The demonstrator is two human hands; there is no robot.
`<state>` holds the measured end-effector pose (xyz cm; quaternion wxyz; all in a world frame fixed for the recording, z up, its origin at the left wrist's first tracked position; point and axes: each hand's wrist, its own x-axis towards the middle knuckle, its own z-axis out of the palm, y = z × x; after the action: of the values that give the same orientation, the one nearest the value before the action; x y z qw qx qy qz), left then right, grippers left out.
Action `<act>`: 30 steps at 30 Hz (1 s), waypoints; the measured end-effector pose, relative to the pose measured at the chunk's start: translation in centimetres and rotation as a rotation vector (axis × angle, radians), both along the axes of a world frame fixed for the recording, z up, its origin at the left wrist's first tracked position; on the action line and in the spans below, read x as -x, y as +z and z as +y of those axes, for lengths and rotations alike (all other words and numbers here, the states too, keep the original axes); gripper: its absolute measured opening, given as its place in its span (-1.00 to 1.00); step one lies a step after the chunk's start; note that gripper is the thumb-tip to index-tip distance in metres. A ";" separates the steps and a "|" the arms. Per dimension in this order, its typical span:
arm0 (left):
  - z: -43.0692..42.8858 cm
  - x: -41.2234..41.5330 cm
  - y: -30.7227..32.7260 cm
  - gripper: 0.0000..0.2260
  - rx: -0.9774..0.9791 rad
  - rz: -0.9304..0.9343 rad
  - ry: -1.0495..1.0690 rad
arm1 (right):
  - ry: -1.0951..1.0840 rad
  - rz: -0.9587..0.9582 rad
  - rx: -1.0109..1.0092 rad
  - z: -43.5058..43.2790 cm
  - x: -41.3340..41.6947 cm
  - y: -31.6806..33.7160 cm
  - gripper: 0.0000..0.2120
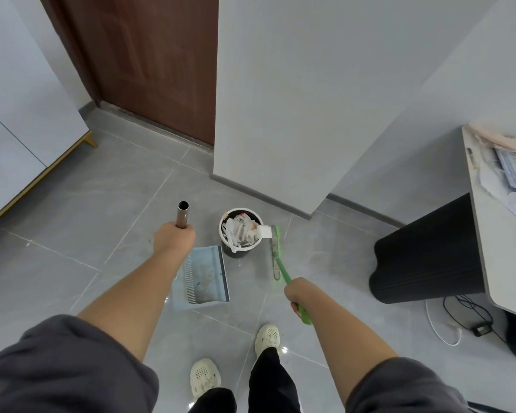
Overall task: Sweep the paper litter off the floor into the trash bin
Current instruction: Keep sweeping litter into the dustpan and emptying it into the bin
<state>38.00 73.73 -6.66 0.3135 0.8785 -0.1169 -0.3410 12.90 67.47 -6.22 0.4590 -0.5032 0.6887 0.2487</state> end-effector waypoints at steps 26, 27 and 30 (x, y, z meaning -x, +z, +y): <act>-1.7 0.5 -2.4 -0.73 0.126 0.052 0.276 | 0.572 0.045 0.285 -1.9 -3.6 4.9 -0.57; -1.9 0.8 -2.4 -0.75 0.140 0.058 0.282 | 0.555 0.030 0.276 -2.0 -3.9 4.8 -0.59; -2.4 1.3 -2.3 -0.80 0.156 0.075 0.270 | 0.489 0.003 0.232 -2.5 -4.3 3.9 -0.60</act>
<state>36.69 71.28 -9.00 0.4280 0.8458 -0.0123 -0.3182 17.19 64.99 -2.27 0.3236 -0.7036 0.5710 0.2723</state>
